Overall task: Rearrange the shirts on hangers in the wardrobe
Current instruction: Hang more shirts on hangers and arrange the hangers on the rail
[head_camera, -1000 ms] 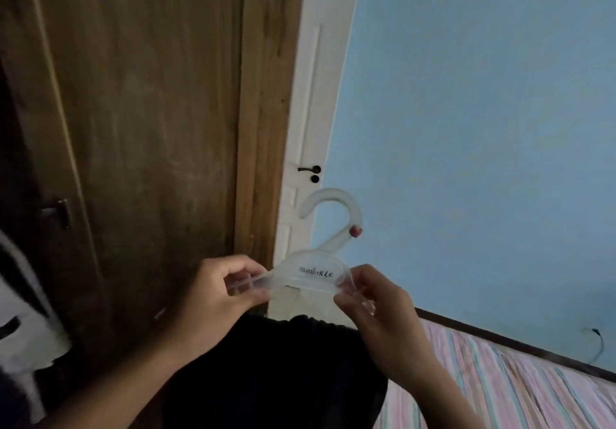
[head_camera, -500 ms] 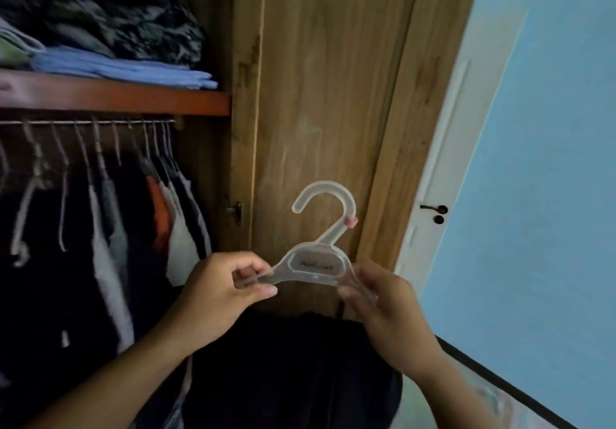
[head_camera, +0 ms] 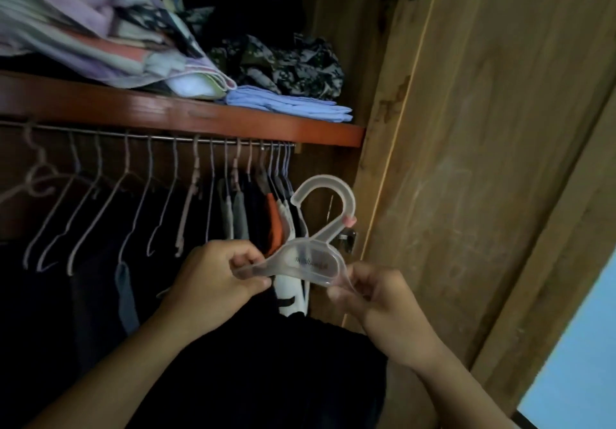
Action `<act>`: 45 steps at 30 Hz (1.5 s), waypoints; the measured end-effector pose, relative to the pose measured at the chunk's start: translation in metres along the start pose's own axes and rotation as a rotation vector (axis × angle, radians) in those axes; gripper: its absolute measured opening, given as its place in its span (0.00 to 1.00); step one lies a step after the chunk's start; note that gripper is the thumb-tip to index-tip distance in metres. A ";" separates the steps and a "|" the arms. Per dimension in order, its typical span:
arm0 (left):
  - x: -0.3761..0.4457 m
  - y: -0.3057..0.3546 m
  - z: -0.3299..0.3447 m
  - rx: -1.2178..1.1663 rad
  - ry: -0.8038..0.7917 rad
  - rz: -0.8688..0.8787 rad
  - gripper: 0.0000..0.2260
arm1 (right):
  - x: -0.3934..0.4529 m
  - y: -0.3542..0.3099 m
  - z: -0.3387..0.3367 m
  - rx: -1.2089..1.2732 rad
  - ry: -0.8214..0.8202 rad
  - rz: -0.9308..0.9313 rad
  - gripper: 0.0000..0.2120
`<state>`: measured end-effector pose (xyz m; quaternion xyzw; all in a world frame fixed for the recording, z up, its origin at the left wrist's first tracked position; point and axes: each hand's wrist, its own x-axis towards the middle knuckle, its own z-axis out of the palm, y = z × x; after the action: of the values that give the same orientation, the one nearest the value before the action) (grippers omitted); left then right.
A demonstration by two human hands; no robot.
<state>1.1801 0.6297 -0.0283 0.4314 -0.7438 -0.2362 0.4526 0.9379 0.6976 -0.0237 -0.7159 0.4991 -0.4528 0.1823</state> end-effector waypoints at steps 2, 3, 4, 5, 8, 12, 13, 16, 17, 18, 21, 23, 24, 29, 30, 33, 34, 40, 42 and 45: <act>-0.003 -0.011 -0.014 -0.002 0.039 -0.047 0.06 | 0.013 -0.004 0.018 0.017 -0.055 -0.037 0.06; -0.006 -0.016 -0.021 -0.009 0.054 -0.073 0.06 | 0.019 -0.006 0.027 -0.009 -0.086 -0.063 0.07; -0.009 -0.021 -0.028 -0.012 0.064 -0.100 0.07 | 0.025 -0.007 0.037 -0.078 -0.111 -0.097 0.09; -0.012 -0.026 -0.034 -0.012 0.070 -0.129 0.07 | 0.031 -0.009 0.046 -0.179 -0.130 -0.138 0.11; -0.024 -0.038 -0.053 -0.007 0.103 -0.229 0.07 | 0.048 -0.017 0.069 -0.309 -0.189 -0.230 0.18; -0.039 -0.046 -0.077 0.001 0.168 -0.325 0.06 | 0.071 -0.024 0.101 -0.211 -0.367 -0.269 0.17; -0.042 -0.047 -0.082 0.003 0.187 -0.344 0.06 | 0.075 -0.026 0.109 -0.200 -0.389 -0.286 0.17; -0.052 -0.050 -0.096 0.042 0.247 -0.406 0.05 | 0.086 -0.034 0.135 -0.145 -0.396 -0.321 0.16; -0.055 -0.052 -0.099 0.063 0.262 -0.427 0.05 | 0.088 -0.036 0.144 -0.117 -0.408 -0.329 0.16; -0.058 -0.053 -0.102 0.090 0.277 -0.447 0.06 | 0.091 -0.038 0.153 -0.091 -0.423 -0.332 0.16; -0.068 -0.057 -0.101 0.274 0.426 -0.496 0.12 | 0.095 -0.043 0.180 -0.063 -0.471 -0.355 0.17; -0.076 -0.055 -0.098 0.419 0.609 -0.531 0.08 | 0.096 -0.047 0.198 -0.043 -0.481 -0.379 0.18; -0.081 -0.054 -0.097 0.442 0.677 -0.553 0.06 | 0.096 -0.048 0.206 -0.008 -0.489 -0.372 0.19; -0.101 -0.045 -0.091 0.342 0.590 -0.676 0.09 | 0.098 -0.066 0.242 0.174 -0.530 -0.239 0.17; -0.103 -0.042 -0.091 0.292 0.574 -0.692 0.11 | 0.100 -0.071 0.248 0.200 -0.553 -0.200 0.15; -0.108 -0.033 -0.095 0.071 0.567 -0.696 0.04 | 0.103 -0.086 0.263 0.312 -0.648 -0.050 0.14; -0.109 -0.032 -0.098 0.016 0.549 -0.684 0.05 | 0.104 -0.091 0.268 0.345 -0.671 -0.014 0.15; -0.109 -0.038 -0.116 -0.201 0.594 -0.653 0.13 | 0.115 -0.121 0.299 0.430 -0.781 0.152 0.24; -0.109 -0.046 -0.123 -0.229 0.666 -0.659 0.13 | 0.121 -0.129 0.308 0.418 -0.793 0.145 0.23; -0.111 -0.061 -0.137 -0.169 0.717 -0.694 0.13 | 0.131 -0.136 0.319 0.413 -0.835 0.092 0.20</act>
<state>1.3502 0.6984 -0.0601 0.6692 -0.3327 -0.2690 0.6076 1.2894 0.5809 -0.0327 -0.7628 0.3137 -0.2071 0.5261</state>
